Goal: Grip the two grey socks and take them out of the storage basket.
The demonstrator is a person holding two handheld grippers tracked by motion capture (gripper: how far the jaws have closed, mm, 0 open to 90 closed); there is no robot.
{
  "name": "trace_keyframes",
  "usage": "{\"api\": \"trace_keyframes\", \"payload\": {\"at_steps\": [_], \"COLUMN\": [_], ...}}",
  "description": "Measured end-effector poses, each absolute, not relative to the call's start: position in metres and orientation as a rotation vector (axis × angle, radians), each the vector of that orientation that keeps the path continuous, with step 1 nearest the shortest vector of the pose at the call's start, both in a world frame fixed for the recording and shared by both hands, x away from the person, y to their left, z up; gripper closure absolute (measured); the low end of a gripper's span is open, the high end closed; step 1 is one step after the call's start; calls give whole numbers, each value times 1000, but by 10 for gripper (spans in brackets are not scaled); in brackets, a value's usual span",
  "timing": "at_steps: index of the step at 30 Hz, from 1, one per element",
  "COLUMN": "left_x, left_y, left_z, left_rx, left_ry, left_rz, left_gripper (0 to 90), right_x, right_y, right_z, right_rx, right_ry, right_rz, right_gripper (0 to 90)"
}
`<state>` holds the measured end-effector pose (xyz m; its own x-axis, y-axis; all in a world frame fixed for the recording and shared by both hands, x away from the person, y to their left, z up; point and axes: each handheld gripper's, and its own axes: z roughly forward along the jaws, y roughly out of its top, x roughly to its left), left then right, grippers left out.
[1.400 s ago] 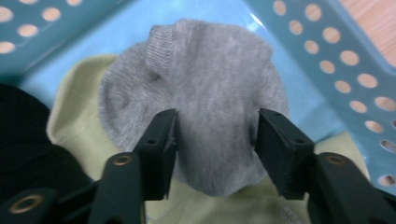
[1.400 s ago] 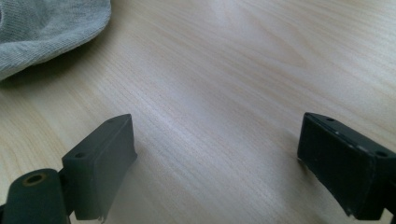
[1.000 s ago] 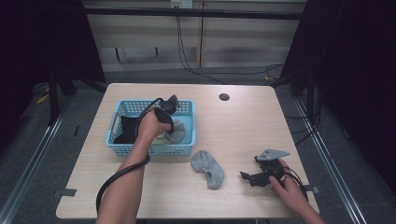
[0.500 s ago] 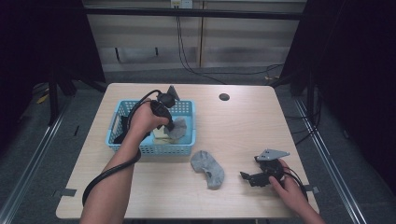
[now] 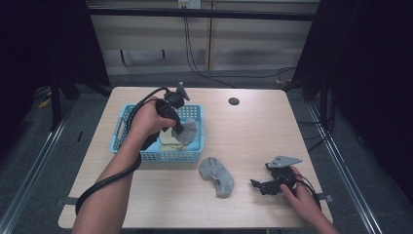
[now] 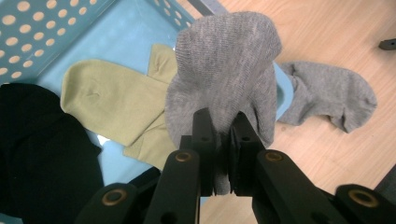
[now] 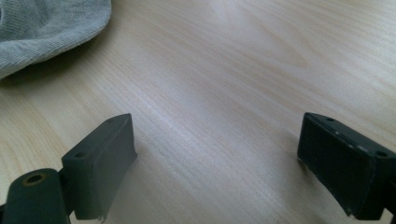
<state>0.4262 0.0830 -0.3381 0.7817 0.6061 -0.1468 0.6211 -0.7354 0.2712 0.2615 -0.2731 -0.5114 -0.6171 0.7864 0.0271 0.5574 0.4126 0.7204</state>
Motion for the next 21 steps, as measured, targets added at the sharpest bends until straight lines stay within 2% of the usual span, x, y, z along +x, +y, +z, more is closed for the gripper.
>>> {"api": "trace_keyframes", "payload": {"at_steps": [21], "left_x": [411], "left_y": [74], "left_z": [-320], "left_rx": [2671], "left_ry": [873], "left_rz": [-98], "left_gripper": [832], "right_x": [262], "right_y": [-273], "right_z": [-512], "right_rx": [1162], "right_ry": [2356], "right_rz": [1024], "right_gripper": [107]}}
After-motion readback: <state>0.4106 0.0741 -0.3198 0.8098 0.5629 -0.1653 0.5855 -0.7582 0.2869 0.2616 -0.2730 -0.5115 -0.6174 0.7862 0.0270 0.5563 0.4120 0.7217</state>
